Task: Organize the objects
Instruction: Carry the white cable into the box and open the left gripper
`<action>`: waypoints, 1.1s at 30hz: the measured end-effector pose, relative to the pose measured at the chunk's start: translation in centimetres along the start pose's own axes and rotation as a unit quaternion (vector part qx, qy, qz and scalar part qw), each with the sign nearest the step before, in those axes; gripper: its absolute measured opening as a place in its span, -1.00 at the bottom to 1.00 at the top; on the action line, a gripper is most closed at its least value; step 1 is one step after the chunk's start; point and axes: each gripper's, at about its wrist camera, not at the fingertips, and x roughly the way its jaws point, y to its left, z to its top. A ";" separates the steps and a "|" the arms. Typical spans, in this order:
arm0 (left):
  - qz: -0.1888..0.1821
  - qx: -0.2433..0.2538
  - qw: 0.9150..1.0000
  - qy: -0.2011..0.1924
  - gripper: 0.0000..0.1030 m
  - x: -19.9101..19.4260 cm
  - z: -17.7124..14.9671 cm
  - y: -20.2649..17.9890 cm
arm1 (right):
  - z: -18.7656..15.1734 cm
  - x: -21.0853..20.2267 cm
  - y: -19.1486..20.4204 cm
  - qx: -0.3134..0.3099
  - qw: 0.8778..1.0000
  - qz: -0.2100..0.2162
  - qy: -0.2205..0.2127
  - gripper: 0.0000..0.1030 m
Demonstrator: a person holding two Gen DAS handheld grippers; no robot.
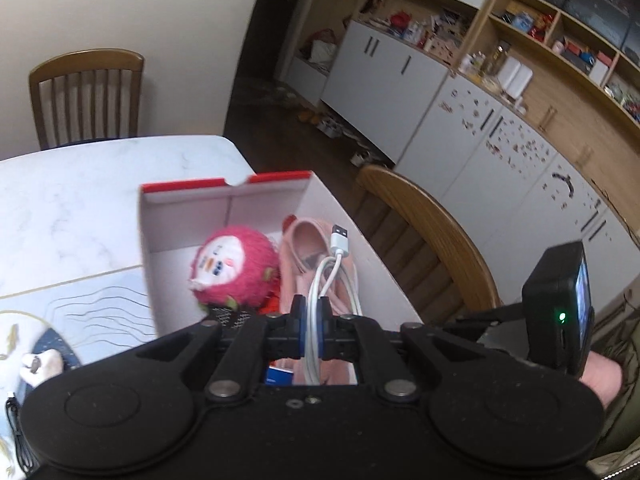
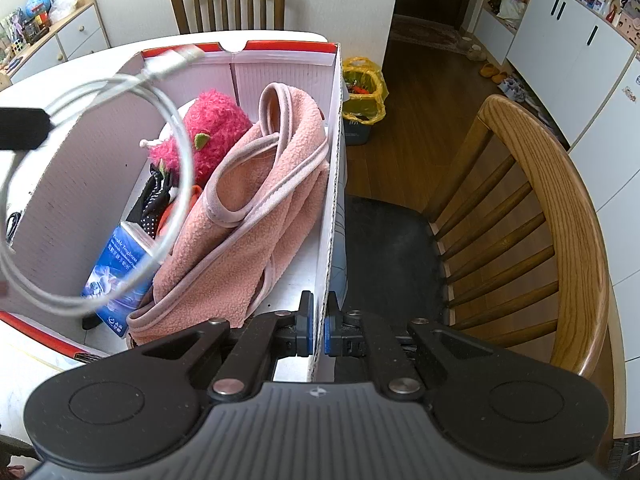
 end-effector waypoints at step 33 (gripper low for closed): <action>0.024 0.062 0.994 0.090 -0.81 6.6 -2.6 0.3 | 0.2 0.1 0.4 0.002 1.000 0.002 -0.001 -0.91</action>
